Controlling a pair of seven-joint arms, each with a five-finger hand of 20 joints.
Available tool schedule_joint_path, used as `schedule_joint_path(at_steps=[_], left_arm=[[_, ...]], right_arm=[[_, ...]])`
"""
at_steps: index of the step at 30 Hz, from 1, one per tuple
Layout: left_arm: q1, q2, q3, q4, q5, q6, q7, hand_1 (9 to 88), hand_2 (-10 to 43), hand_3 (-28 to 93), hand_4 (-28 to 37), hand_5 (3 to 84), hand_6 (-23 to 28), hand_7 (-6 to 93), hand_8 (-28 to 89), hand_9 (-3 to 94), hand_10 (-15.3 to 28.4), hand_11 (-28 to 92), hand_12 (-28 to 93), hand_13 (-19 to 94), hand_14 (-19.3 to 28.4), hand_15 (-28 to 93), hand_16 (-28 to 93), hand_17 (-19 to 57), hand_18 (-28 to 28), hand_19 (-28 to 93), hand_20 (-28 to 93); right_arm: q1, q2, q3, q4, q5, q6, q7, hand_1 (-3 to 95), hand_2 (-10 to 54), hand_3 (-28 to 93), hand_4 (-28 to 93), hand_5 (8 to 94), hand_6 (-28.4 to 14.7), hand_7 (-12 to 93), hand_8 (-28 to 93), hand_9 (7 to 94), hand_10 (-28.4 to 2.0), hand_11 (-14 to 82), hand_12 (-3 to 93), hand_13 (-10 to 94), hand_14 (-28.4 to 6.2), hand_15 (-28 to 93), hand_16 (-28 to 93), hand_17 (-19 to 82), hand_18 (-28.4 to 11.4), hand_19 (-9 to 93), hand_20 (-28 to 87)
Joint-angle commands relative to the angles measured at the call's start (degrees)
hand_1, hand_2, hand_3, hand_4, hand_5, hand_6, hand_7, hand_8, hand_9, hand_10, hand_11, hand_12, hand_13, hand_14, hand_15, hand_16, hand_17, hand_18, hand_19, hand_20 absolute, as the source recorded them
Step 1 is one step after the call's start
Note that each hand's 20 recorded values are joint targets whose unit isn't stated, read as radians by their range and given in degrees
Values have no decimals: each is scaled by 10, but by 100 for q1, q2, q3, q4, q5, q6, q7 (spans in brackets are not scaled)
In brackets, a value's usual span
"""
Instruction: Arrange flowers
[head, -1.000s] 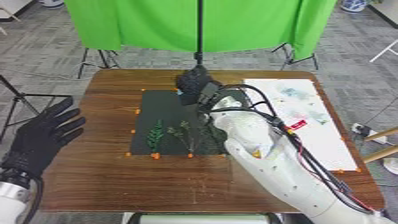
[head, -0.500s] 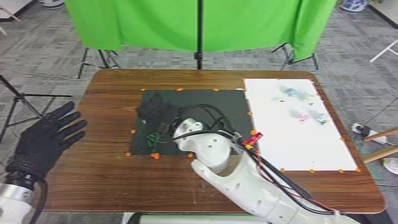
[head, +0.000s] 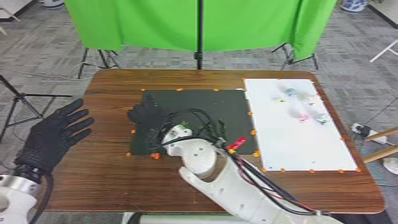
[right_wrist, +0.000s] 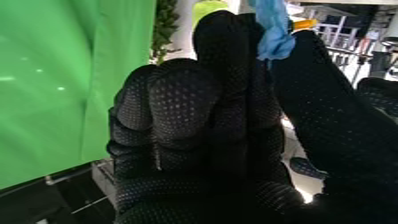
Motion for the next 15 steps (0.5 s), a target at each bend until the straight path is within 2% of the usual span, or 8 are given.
schedule_joint_path(at_steps=[1, 3, 7, 13, 14, 15], left_arm=[[-64, 17, 65, 64, 46, -103, -110, 240, -17, 700, -283, 265, 21, 213, -120, 210, 101, 228, 159, 159, 127, 337, -12, -116, 188, 408, 75], [-26, 72, 71, 62, 9, -67, -69, 241, -17, 699, -283, 265, 21, 213, -120, 210, 101, 228, 159, 158, 127, 339, -11, -116, 188, 407, 75], [9, 37, 40, 44, 25, -89, -50, 240, -17, 700, -283, 265, 22, 213, -120, 209, 101, 229, 160, 158, 127, 339, -12, -115, 188, 407, 76], [-80, 19, 72, 68, 26, -139, -132, 240, -17, 699, -283, 265, 22, 213, -119, 210, 101, 229, 160, 158, 127, 340, -11, -115, 188, 407, 76], [-97, 76, 109, 84, -45, -118, -84, 240, -17, 699, -283, 265, 22, 213, -119, 210, 101, 229, 159, 158, 127, 340, -11, -115, 188, 407, 77], [-98, 77, 115, 84, -101, -128, -69, 240, -17, 699, -283, 265, 22, 213, -119, 210, 101, 229, 159, 158, 127, 340, -11, -115, 188, 407, 76]], right_arm=[[-25, -98, 77, 185, -418, 84, -33, 470, -95, 808, -283, 715, 36, 481, -94, 875, -24, 208, 479, 759, -24, 657, 298, 300, -171, 807, 408], [-20, -85, 91, 197, -496, -5, -94, 472, -95, 806, -283, 711, 37, 487, -100, 872, -24, 204, 480, 756, -23, 658, 298, 297, -169, 803, 408], [3, -44, 100, 105, -561, -262, -170, 473, -95, 803, -283, 707, 40, 493, -104, 867, -23, 203, 483, 745, -23, 662, 300, 290, -168, 796, 408], [24, -77, 121, 147, -575, -330, -92, 465, -95, 797, -283, 699, 46, 495, -109, 862, -20, 201, 482, 737, -24, 665, 300, 282, -168, 789, 410], [23, -69, 130, 151, -532, -332, -78, 460, -95, 795, -283, 698, 45, 495, -109, 860, -21, 201, 482, 735, -24, 665, 300, 282, -168, 789, 410], [-8, -88, 164, 160, -459, -330, -86, 450, -95, 793, -283, 696, 45, 495, -108, 858, -20, 201, 483, 733, -24, 667, 300, 281, -168, 789, 411]])
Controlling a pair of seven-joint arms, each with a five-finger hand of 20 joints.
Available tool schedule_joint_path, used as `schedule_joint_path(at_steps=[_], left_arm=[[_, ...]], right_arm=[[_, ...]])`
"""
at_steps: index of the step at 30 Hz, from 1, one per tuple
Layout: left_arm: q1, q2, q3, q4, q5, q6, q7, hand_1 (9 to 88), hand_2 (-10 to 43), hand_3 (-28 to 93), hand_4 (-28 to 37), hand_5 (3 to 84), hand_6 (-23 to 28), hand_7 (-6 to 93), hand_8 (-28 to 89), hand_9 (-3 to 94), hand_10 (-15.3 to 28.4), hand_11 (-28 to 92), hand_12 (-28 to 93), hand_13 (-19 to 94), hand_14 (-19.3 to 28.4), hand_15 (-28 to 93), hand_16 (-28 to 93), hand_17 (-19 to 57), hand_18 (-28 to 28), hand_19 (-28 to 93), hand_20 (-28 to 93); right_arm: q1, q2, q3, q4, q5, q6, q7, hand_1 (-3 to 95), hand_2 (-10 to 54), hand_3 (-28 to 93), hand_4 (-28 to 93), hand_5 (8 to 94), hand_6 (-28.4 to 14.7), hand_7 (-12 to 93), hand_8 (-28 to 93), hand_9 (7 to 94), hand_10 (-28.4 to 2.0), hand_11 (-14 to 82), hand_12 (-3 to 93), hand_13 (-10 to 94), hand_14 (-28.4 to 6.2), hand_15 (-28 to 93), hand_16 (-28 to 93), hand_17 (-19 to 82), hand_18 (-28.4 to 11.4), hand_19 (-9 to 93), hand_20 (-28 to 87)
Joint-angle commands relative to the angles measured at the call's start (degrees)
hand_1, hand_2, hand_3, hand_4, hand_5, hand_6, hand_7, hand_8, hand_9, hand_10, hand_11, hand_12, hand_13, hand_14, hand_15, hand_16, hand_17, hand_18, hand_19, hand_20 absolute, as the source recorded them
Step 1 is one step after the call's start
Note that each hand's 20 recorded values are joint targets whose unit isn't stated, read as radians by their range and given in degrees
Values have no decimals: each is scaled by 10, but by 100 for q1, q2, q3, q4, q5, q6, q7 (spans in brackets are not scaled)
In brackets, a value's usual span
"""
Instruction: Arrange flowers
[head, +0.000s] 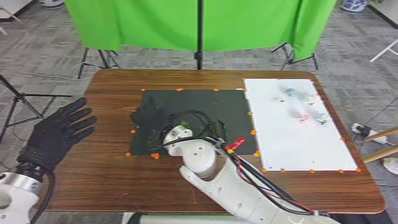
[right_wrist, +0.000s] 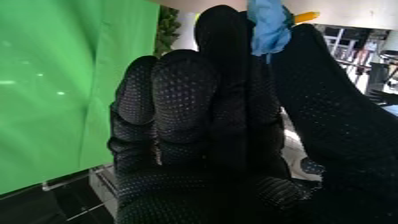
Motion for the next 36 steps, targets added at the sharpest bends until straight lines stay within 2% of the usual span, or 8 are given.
schedule_joint_path(at_steps=[1, 3, 15, 23, 28, 31, 33, 36], left_arm=[[-40, 22, 72, 71, -117, -117, -33, 240, -17, 699, -283, 265, 22, 212, -120, 210, 101, 229, 159, 158, 127, 339, -11, -115, 188, 407, 77], [-65, 25, 69, 67, -11, -113, -63, 240, -17, 700, -283, 265, 22, 213, -119, 210, 101, 229, 159, 158, 127, 340, -11, -115, 188, 407, 77], [-49, 0, 44, 62, -14, -93, -70, 240, -18, 700, -283, 266, 22, 213, -119, 212, 102, 227, 159, 159, 127, 340, -13, -114, 189, 407, 77], [-60, -16, 40, 71, -15, -106, -110, 240, -18, 700, -283, 267, 21, 213, -120, 213, 102, 228, 159, 160, 127, 339, -12, -114, 189, 408, 76], [31, -46, -4, 27, -16, -85, -57, 239, -18, 701, -283, 266, 21, 213, -120, 212, 102, 228, 159, 160, 128, 340, -12, -115, 189, 409, 75], [164, -147, -69, -35, 3, -53, 39, 240, -18, 701, -283, 267, 21, 213, -120, 213, 102, 228, 159, 161, 128, 340, -13, -114, 189, 408, 75], [265, -189, -87, -68, 7, -2, 187, 240, -18, 700, -283, 267, 21, 213, -120, 213, 102, 228, 158, 161, 128, 340, -13, -114, 189, 409, 75], [411, -334, -148, -125, 21, 30, 271, 240, -18, 700, -283, 267, 21, 213, -120, 213, 102, 229, 159, 161, 128, 341, -13, -114, 189, 409, 75]], right_arm=[[31, -20, 32, -23, -311, -143, 112, 444, -95, 794, -283, 694, 45, 495, -109, 857, -21, 201, 482, 732, -25, 668, 300, 280, -169, 789, 413], [33, -6, 12, -10, -394, -104, 187, 433, -95, 796, -283, 692, 43, 494, -108, 854, -22, 206, 480, 731, -25, 669, 299, 280, -169, 789, 416], [79, -8, 30, -99, -439, -484, 300, 403, -95, 790, -283, 655, 37, 502, -110, 806, -31, 240, 456, 685, -33, 692, 304, 261, -170, 783, 428], [45, -70, 109, -62, -416, -517, 313, 361, -95, 791, -283, 639, 36, 491, -106, 759, -47, 333, 371, 667, -38, 702, 295, 252, -172, 774, 439], [55, -44, 124, -283, -230, -587, 477, 354, -95, 794, -283, 641, 36, 485, -103, 752, -50, 348, 357, 664, -40, 703, 293, 249, -173, 774, 442], [58, 4, 311, -649, 88, -620, 420, 331, -95, 807, -283, 639, 36, 464, -96, 739, -59, 385, 316, 661, -42, 706, 292, 249, -174, 773, 443], [146, 143, 481, -938, 418, -686, 369, 313, -95, 819, -283, 640, 36, 449, -98, 733, -64, 398, 300, 660, -44, 707, 292, 249, -174, 773, 444], [167, 319, 1070, -1203, 714, -939, 115, 269, -78, 852, -283, 628, 37, 406, -172, 696, -74, 415, 268, 624, -52, 716, 285, 230, -175, 759, 443]])
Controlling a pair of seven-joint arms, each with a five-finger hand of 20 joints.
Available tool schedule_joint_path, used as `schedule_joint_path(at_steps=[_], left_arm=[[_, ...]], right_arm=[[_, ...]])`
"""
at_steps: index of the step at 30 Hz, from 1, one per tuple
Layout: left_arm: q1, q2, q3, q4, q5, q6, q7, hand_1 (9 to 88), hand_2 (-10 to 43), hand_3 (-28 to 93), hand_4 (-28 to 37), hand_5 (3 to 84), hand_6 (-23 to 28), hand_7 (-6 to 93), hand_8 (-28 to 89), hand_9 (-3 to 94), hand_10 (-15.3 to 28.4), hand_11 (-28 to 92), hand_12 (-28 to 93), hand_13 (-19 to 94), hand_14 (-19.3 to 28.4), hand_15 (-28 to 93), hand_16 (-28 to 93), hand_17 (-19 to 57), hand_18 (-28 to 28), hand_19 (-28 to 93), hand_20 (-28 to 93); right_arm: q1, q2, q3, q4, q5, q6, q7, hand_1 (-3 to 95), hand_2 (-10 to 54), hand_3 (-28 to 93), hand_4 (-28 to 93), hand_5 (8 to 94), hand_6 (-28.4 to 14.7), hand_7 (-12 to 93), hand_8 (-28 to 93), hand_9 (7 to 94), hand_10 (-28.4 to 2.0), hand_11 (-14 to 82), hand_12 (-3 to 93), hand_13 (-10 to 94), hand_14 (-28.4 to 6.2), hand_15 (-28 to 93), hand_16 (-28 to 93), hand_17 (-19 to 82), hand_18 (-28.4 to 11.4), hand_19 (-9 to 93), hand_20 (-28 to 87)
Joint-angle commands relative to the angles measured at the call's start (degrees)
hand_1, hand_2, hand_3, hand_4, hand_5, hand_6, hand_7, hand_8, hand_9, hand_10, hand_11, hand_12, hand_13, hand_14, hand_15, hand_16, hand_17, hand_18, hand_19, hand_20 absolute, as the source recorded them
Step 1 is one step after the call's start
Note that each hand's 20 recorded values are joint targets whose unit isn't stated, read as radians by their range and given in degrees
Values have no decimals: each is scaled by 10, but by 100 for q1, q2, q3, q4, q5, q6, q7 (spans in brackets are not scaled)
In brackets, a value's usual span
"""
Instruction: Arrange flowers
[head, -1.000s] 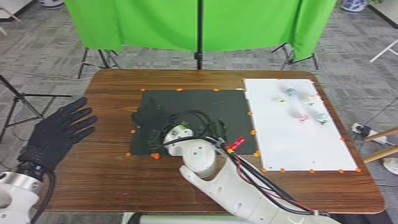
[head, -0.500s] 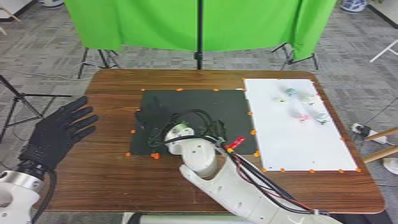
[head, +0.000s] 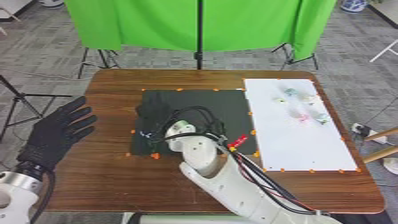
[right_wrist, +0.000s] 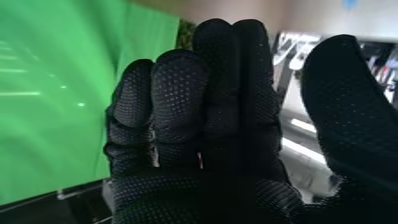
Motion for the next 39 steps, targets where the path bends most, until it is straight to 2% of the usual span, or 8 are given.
schedule_joint_path(at_steps=[1, 6, 9, 11, 14, 21, 26, 39], left_arm=[[447, -352, -128, -126, 52, 79, 274, 240, -18, 700, -283, 267, 21, 214, -120, 213, 102, 229, 159, 161, 129, 341, -13, -114, 189, 409, 75], [572, -475, -197, -183, 80, 93, 305, 240, -19, 701, -283, 267, 21, 214, -120, 213, 102, 227, 158, 161, 129, 341, -14, -114, 189, 409, 74], [667, -496, -228, -203, 78, 136, 384, 240, -19, 702, -283, 267, 21, 214, -120, 213, 102, 228, 158, 162, 129, 341, -13, -114, 189, 408, 74], [677, -555, -240, -222, 80, 125, 330, 239, -19, 702, -283, 267, 22, 213, -120, 217, 102, 229, 159, 163, 130, 340, -14, -114, 189, 409, 75], [589, -552, -185, -180, 88, 82, 318, 240, -19, 700, -283, 267, 22, 213, -119, 220, 103, 231, 157, 167, 130, 340, -14, -113, 190, 409, 74], [564, -599, -151, -167, 110, 54, 261, 240, -19, 701, -283, 267, 21, 214, -120, 221, 104, 233, 155, 168, 131, 344, -15, -114, 189, 409, 74], [596, -523, -117, -164, 78, 127, 323, 240, -19, 701, -283, 268, 21, 214, -120, 222, 104, 233, 155, 167, 131, 345, -15, -114, 189, 409, 74], [568, -487, -115, -133, 71, 87, 293, 239, -19, 701, -283, 267, 21, 213, -120, 223, 105, 233, 154, 169, 132, 345, -16, -114, 189, 409, 75]], right_arm=[[194, 466, 1043, -929, 817, -341, -293, 263, -74, 858, -283, 617, 36, 405, -206, 674, -77, 415, 265, 607, -54, 714, 280, 218, -175, 744, 438], [251, 1607, 1506, -1048, 1329, -213, 267, 248, -73, 884, -283, 523, 28, 407, -229, 575, -87, 403, 246, 497, -50, 619, 219, 145, -180, 605, 369], [109, 2083, 1757, -790, 1595, -58, 719, 245, -74, 890, -283, 471, 15, 410, -229, 514, -92, 406, 240, 442, -57, 596, 198, 138, -181, 603, 357], [-192, 2325, 2066, -807, 1644, -227, 899, 249, -70, 895, -283, 446, 9, 414, -230, 478, -95, 400, 230, 422, -58, 582, 181, 138, -180, 608, 349], [-798, 2819, 2488, -1012, 1612, 120, 1159, 252, -69, 897, -283, 415, -5, 412, -233, 445, -102, 393, 220, 398, -63, 568, 162, 138, -179, 616, 340], [-1999, 3530, 3515, -1586, 1604, -15, 1462, 275, -95, 897, -283, 402, 1, 419, -236, 447, -89, 393, 210, 426, -58, 496, 138, 130, -178, 603, 299], [-2647, 3775, 4066, -1932, 1557, -306, 1368, 286, -95, 888, -283, 412, 8, 422, -238, 464, -82, 389, 209, 472, -54, 439, 141, 134, -178, 612, 301], [-3115, 3914, 4300, -1918, 1525, -547, 1328, 287, -95, 877, -283, 458, 23, 432, -241, 524, -77, 435, 226, 513, -40, 476, 182, 145, -176, 618, 324]])
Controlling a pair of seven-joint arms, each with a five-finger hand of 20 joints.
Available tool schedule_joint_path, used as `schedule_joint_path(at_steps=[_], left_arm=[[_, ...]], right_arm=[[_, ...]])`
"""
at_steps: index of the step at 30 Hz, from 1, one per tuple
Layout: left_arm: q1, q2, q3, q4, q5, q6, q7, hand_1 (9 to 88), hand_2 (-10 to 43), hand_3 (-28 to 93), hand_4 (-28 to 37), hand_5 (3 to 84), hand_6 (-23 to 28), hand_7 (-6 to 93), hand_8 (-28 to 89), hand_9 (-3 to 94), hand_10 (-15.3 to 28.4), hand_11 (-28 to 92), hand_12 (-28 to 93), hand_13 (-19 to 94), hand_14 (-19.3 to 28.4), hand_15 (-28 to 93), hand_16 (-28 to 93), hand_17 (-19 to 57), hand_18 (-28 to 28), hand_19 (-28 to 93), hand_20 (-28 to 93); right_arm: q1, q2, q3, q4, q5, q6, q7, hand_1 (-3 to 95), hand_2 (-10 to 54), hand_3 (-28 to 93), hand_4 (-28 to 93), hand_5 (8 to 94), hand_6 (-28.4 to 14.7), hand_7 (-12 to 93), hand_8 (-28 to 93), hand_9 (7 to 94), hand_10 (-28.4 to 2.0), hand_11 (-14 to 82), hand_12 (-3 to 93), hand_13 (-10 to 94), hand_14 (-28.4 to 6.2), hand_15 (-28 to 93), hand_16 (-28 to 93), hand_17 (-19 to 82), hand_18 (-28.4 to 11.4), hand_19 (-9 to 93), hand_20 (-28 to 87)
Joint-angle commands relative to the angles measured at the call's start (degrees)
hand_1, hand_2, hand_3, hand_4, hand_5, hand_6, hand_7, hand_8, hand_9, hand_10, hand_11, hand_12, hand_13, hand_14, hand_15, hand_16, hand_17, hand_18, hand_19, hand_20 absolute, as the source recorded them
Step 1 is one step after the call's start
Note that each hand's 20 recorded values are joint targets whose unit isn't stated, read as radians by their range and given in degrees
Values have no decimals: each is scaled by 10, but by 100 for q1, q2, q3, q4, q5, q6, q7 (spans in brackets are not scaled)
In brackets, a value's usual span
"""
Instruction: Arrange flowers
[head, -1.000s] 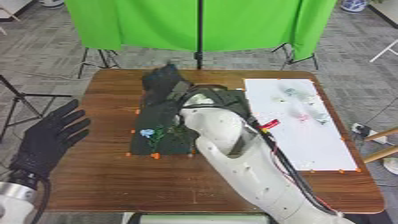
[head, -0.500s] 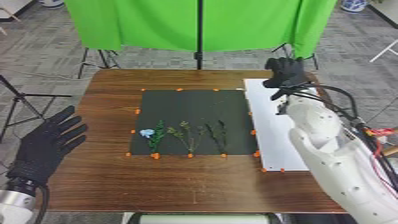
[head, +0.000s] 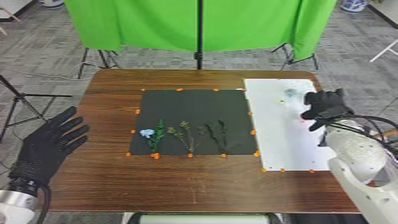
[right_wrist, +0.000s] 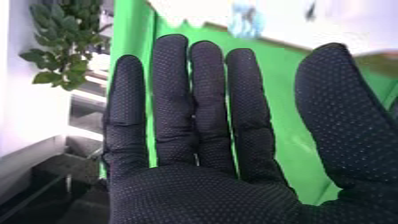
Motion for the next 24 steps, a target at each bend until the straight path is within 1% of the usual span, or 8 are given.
schedule_joint_path(at_steps=[1, 6, 9, 12, 14, 17, 21, 24], left_arm=[[42, 12, 30, 56, 0, 14, -48, 238, -19, 702, -283, 267, 21, 214, -120, 223, 104, 233, 154, 169, 132, 345, -16, -114, 190, 409, 74], [17, 55, 23, 66, 1, 3, -67, 239, -18, 701, -283, 268, 21, 213, -120, 223, 104, 234, 155, 169, 132, 345, -16, -114, 189, 409, 74], [8, 75, 23, 67, -5, -13, -68, 240, -18, 700, -283, 268, 21, 213, -120, 223, 104, 235, 155, 169, 132, 345, -16, -114, 189, 409, 75], [-11, 96, 32, 78, -12, -18, -74, 239, -18, 701, -283, 268, 21, 214, -120, 224, 105, 234, 154, 170, 132, 346, -16, -114, 190, 409, 75], [-30, 100, 32, 84, -6, -21, -88, 240, -18, 701, -283, 268, 21, 214, -120, 223, 105, 234, 154, 170, 132, 345, -16, -114, 190, 409, 74], [-30, 100, 22, 82, -2, -32, -89, 240, -18, 701, -283, 268, 21, 213, -120, 225, 105, 235, 154, 170, 132, 345, -16, -114, 190, 409, 75], [-64, 111, 25, 98, -4, -41, -97, 240, -18, 702, -283, 268, 21, 214, -120, 224, 105, 234, 154, 170, 132, 346, -17, -114, 190, 410, 75], [-17, 114, -24, 72, -2, -37, -84, 241, -17, 700, -283, 268, 21, 214, -120, 224, 104, 233, 153, 170, 131, 345, -16, -114, 190, 409, 74]], right_arm=[[-176, 86, -36, 78, -106, -58, 29, 285, -95, 877, -283, 458, 23, 432, -241, 524, -77, 434, 226, 514, -38, 479, 183, 146, -176, 619, 326], [-69, 108, -223, 282, -199, 111, 63, 285, -95, 877, -283, 449, 19, 428, -240, 526, -77, 436, 226, 527, -31, 501, 189, 155, -172, 635, 338], [68, 130, -438, 507, -182, 443, 110, 289, -95, 876, -283, 456, 19, 452, -239, 543, -75, 439, 223, 552, -29, 508, 186, 166, -165, 643, 342], [182, 120, -581, 651, -180, 621, 23, 325, -95, 861, -282, 496, 30, 491, -251, 612, -59, 410, 254, 625, -18, 518, 198, 197, -154, 667, 351], [217, 107, -658, 723, -212, 884, -4, 356, -95, 830, -283, 508, 31, 520, -150, 660, -42, 341, 331, 650, -10, 518, 246, 207, -154, 677, 358], [189, 105, -651, 695, -266, 1014, -85, 456, -94, 819, -283, 610, 46, 591, -81, 812, -15, 235, 449, 750, 7, 501, 355, 250, -151, 711, 377], [139, 87, -563, 526, -222, 1179, -152, 461, -95, 846, -283, 655, 45, 594, -89, 857, -11, 225, 470, 780, 7, 514, 368, 266, -150, 726, 385], [307, 14, -657, 334, -155, 1335, -209, 458, -95, 862, -283, 671, 41, 587, -99, 868, -10, 216, 474, 788, 9, 511, 373, 271, -151, 731, 388]])
